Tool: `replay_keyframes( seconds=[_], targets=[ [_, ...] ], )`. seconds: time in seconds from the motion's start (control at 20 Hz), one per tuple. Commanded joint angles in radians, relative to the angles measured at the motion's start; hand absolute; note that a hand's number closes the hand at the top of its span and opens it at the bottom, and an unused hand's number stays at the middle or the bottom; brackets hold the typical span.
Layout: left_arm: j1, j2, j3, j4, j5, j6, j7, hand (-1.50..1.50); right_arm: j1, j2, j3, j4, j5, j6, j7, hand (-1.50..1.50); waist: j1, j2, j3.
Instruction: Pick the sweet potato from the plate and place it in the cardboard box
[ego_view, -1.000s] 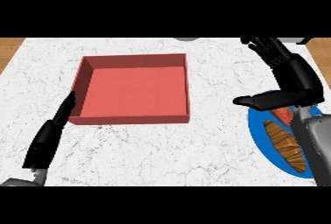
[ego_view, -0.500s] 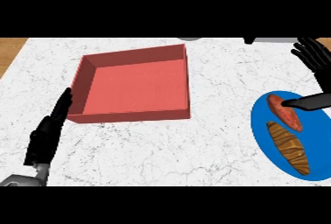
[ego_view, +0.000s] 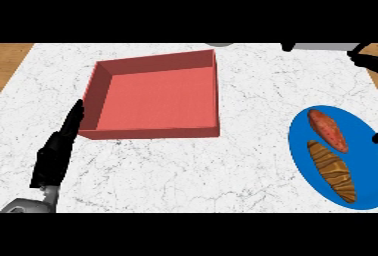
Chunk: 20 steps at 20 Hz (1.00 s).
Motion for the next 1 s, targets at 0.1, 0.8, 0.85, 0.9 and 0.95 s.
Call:
replay_keyframes(
  seconds=[0.1,0.8,0.85,0.9,0.95],
  targets=[
    [0.005,-0.018,-0.002,0.035,-0.014,0.009,0.019,0.0,-0.058,-0.112,0.181,-0.01,0.211,0.128,-0.051,-1.5,-0.007,-0.001,-0.005],
    [-0.004,-0.052,0.067,0.037,-0.061,-0.034,0.053,0.0,-0.108,0.079,0.211,0.08,0.414,0.075,0.053,-1.5,-0.034,-0.009,-0.005],
    [0.041,-0.051,0.056,-0.006,-0.065,-0.031,0.052,0.0,-0.084,0.076,0.235,0.141,0.46,0.01,-0.017,-1.5,-0.028,-0.008,-0.004],
    [0.039,-0.06,0.064,0.032,-0.078,-0.028,0.039,0.0,-0.015,0.05,0.218,-0.016,0.427,0.057,0.058,-1.5,-0.044,-0.013,-0.005],
    [0.04,-0.055,0.077,0.004,-0.07,-0.036,0.052,0.0,-0.016,0.075,0.222,0.053,0.467,0.004,0.033,-1.5,-0.038,-0.011,-0.005]
  ],
)
